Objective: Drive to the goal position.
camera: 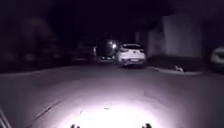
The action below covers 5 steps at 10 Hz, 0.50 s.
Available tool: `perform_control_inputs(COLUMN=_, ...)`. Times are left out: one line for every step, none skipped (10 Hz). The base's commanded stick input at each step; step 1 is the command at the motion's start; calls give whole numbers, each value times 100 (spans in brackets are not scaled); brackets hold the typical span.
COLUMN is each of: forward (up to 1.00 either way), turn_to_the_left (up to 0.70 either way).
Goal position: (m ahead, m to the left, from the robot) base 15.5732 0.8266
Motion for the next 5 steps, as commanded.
perform_control_inputs(forward=85, turn_to_the_left=0)
perform_control_inputs(forward=85, turn_to_the_left=0)
perform_control_inputs(forward=85, turn_to_the_left=0)
perform_control_inputs(forward=85, turn_to_the_left=0)
perform_control_inputs(forward=85, turn_to_the_left=0)
